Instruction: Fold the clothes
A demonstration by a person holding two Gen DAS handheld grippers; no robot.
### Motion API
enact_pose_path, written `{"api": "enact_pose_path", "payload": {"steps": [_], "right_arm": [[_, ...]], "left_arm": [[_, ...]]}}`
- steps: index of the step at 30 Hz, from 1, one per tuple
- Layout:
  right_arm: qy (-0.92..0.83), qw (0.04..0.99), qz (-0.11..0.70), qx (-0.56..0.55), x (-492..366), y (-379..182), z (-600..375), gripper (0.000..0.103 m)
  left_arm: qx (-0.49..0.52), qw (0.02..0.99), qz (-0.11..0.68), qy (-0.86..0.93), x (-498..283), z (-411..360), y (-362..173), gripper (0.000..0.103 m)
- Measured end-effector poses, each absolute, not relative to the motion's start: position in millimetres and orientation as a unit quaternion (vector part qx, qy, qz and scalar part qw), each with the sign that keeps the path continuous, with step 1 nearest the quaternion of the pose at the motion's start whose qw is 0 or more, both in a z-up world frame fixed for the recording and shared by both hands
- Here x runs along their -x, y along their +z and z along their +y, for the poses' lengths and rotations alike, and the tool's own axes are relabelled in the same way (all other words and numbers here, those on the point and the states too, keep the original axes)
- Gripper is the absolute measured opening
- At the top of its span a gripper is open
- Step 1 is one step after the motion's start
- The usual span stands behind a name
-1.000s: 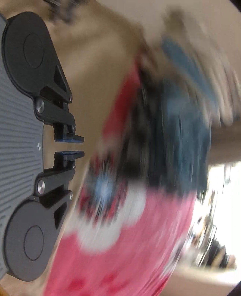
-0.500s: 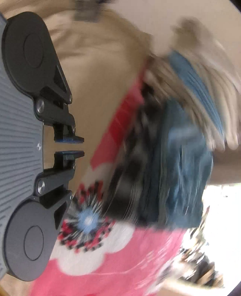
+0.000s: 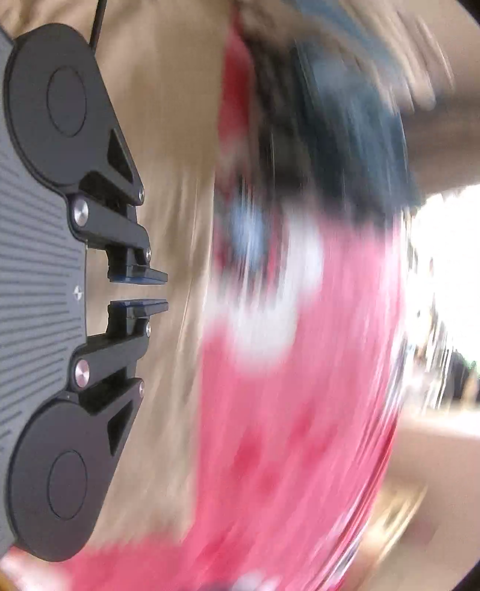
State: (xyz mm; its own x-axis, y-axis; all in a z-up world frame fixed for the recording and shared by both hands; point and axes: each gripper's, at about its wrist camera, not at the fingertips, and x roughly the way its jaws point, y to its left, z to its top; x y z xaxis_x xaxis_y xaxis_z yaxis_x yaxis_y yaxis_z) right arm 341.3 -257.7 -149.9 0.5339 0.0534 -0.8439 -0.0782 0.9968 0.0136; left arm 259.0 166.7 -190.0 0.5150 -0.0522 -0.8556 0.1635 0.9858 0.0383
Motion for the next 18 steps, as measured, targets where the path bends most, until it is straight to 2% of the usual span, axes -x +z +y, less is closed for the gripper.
{"api": "enact_pose_path", "payload": {"steps": [3, 6, 8, 12, 18], "right_arm": [[-0.054, 0.859, 0.509, 0.021, -362.5, -178.7, -314.3, 0.010], [-0.088, 0.864, 0.494, -0.027, -373.9, -185.0, -354.7, 0.009], [-0.124, 0.867, 0.482, -0.013, -371.1, -171.0, -361.1, 0.015], [-0.101, 0.886, 0.448, -0.062, -332.9, -128.7, -370.8, 0.015], [-0.039, 0.906, 0.410, -0.097, -246.0, -63.4, -372.5, 0.019]], "left_arm": [[-0.074, 0.867, 0.490, -0.052, -261.8, 159.0, -192.0, 0.037], [-0.077, 0.868, 0.489, -0.038, -262.6, 156.8, -194.7, 0.039], [-0.074, 0.868, 0.490, -0.025, -264.7, 155.8, -193.8, 0.040], [-0.083, 0.874, 0.479, 0.010, -258.9, 157.4, -174.6, 0.040], [0.002, 0.883, 0.463, 0.078, -202.5, 201.9, -130.3, 0.041]]}}
